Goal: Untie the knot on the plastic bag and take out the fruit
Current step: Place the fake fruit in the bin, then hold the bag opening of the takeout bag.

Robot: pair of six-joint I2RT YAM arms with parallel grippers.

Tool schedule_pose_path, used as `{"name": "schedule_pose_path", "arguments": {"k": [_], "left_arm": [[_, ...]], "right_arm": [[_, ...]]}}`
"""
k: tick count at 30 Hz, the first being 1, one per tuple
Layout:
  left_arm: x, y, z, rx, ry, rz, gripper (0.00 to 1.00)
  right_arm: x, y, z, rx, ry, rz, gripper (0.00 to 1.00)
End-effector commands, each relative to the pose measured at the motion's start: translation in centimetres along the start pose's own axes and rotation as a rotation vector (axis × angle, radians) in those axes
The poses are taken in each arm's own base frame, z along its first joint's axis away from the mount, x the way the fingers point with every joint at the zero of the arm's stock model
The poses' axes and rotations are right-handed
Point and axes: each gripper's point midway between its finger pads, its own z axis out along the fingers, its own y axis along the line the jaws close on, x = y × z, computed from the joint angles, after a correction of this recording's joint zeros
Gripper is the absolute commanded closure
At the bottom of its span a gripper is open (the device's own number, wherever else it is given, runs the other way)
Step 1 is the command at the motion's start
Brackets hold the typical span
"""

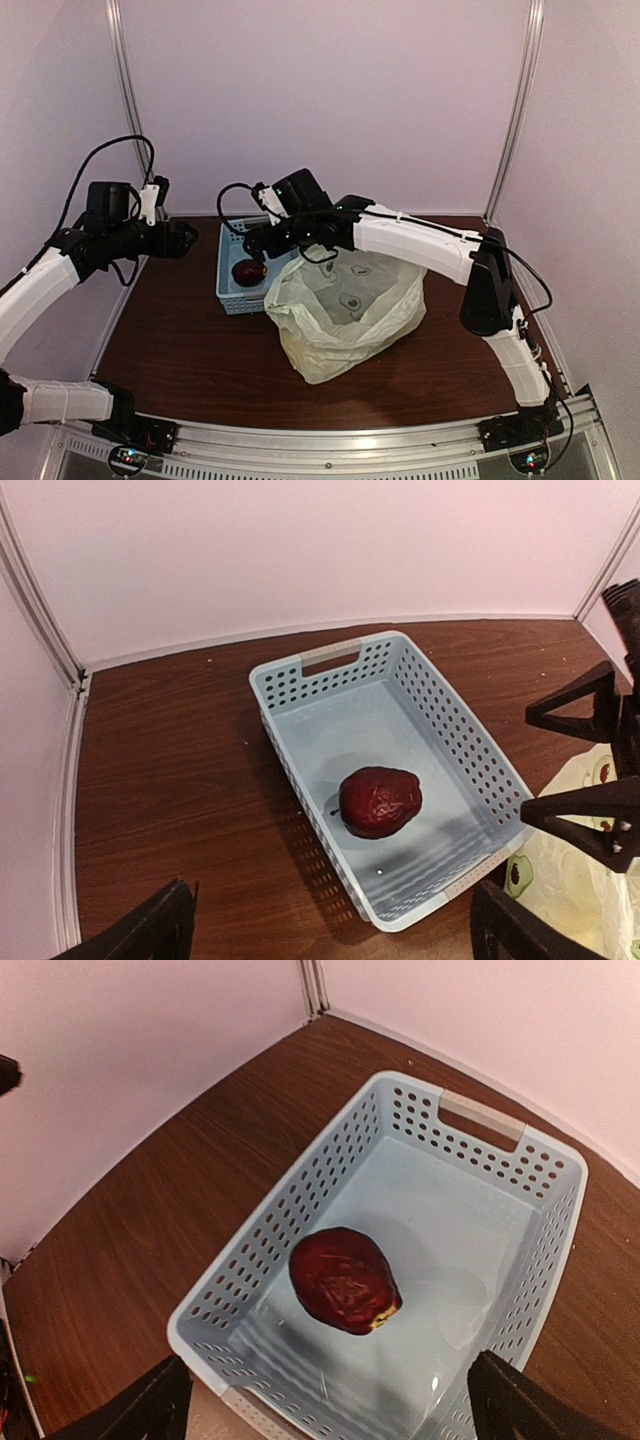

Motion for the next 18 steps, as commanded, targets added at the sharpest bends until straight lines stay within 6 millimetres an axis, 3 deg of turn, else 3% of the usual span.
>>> {"name": "schedule_pose_path", "arguments": {"k": [1, 8, 12, 13, 18], "left_arm": [[-1.2, -1.9, -0.3, 0.114, -0.071, 0.031, 0.03], [-2.5, -6.2, 0.2, 0.328, -0.085, 0.039, 0.03], [-3.1, -10.0, 0.8, 0.460, -0.060, 0.062, 0.03], [-3.0, -11.2, 0.9, 0.499, -0.049, 0.070, 0.03], [-0.5, -17.2, 2.1, 0.668, 0.053, 0.102, 0.03]], "right_arm": [[-6.6, 3.9, -7.9, -0.060, -0.161, -0.062, 0.03], [-6.2, 4.1, -14.8, -0.041, -0.190, -0.066, 0.06], [-2.8, 2.4, -17.1, 0.020, -0.141, -0.037, 0.10], [-1.0, 1.8, -17.1, 0.042, -0.107, -0.031, 0.12], [4.1, 0.0, -18.1, 0.125, -0.030, 0.013, 0.23]]}}
